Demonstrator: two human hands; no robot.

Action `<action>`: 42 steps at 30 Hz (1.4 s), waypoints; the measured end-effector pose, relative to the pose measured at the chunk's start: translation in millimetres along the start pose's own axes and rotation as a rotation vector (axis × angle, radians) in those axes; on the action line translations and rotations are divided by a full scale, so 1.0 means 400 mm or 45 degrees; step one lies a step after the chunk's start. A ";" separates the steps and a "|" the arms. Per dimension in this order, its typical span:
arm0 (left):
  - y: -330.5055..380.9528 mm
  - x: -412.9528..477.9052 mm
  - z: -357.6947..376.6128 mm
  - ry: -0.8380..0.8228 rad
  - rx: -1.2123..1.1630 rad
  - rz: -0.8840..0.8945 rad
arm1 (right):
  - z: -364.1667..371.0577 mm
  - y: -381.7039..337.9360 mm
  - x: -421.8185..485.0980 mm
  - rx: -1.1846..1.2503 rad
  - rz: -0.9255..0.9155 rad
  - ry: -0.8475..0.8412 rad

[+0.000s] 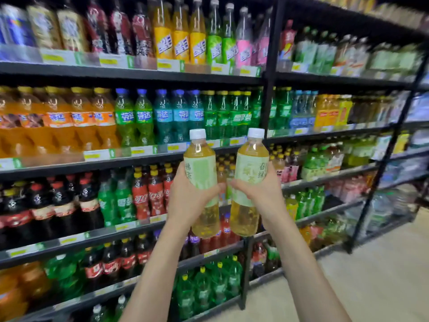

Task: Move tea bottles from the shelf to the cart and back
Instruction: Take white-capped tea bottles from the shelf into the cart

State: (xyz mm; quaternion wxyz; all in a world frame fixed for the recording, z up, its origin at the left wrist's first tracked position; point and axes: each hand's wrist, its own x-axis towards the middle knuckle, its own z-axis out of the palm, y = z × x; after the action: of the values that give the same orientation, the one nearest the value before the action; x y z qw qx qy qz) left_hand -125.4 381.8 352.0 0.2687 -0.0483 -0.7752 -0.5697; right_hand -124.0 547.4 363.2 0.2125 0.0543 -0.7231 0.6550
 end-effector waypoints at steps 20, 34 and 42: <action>0.179 0.205 0.522 -0.452 -0.341 0.167 | -0.422 -0.002 0.238 -0.164 -0.061 0.475; 0.209 0.444 0.855 -0.751 -0.480 0.298 | -0.588 0.072 0.519 -0.208 -0.124 0.668; 0.213 0.509 1.052 -0.867 -0.528 0.345 | -0.701 0.139 0.622 -0.219 -0.146 0.773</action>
State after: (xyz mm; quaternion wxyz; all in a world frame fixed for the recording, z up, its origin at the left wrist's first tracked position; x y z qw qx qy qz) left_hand -418.3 746.6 434.0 0.0541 -0.3883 -0.6754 -0.6246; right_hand -302.6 877.0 420.5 0.4589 -0.1212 -0.6752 0.5647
